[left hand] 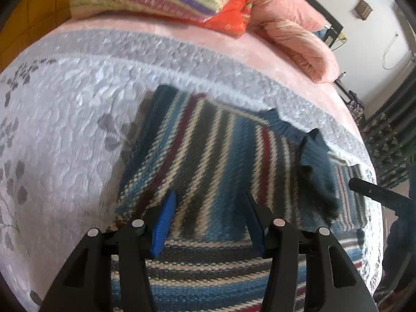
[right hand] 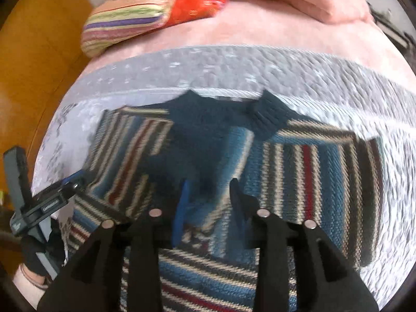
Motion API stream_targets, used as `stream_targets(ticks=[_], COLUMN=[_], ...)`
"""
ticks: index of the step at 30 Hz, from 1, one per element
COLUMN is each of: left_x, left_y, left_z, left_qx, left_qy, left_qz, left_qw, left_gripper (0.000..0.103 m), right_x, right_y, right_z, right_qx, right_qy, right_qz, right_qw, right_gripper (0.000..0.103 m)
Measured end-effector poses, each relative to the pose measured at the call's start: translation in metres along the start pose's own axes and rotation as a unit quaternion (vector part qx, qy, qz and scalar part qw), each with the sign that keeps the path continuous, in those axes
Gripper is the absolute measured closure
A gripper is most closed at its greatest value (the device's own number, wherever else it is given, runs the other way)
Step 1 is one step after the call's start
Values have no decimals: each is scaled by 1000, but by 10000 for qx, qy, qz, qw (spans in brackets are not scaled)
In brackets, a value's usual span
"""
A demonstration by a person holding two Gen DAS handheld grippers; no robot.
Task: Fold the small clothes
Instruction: 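Lay the cuff flat along the body with the right tool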
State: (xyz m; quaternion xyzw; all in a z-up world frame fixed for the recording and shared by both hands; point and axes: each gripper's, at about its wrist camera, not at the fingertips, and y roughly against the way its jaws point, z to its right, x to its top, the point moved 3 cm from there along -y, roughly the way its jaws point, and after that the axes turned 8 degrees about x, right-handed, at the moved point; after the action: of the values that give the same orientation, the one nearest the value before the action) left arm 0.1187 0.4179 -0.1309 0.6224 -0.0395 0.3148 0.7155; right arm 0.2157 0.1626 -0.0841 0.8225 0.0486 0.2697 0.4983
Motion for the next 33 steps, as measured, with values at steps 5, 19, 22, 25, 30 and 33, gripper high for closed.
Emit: stream_targets(ticks=[5, 19, 22, 25, 30, 33], left_x=[1, -11, -12, -12, -12, -12], left_y=[-7, -33, -34, -35, -36, -37], left_z=[21, 13, 13, 14, 14, 14], left_qx=[-143, -129, -104, -83, -80, -81], left_qy=[-132, -43, -54, -59, -84, -98], left_qz=[-154, -403, -389, -390, -373, -353], left_qw=[9997, 9991, 9992, 9992, 9992, 9993], left_gripper=[50, 50, 50, 50, 50, 50], right_x=[-1, 1, -5, -16, -46, -62], right_y=[-31, -10, 14, 24, 12, 11], right_z=[-38, 19, 46, 75, 112, 124], right_qx=[-234, 150, 324, 327, 133, 34], right_qy=[806, -578, -1123, -1511, -2000, -2184], right_qz=[-432, -44, 211, 274, 4, -14], right_qw=[9955, 9982, 9929, 9876, 9797, 9758], right_gripper=[34, 91, 91, 90, 86, 86])
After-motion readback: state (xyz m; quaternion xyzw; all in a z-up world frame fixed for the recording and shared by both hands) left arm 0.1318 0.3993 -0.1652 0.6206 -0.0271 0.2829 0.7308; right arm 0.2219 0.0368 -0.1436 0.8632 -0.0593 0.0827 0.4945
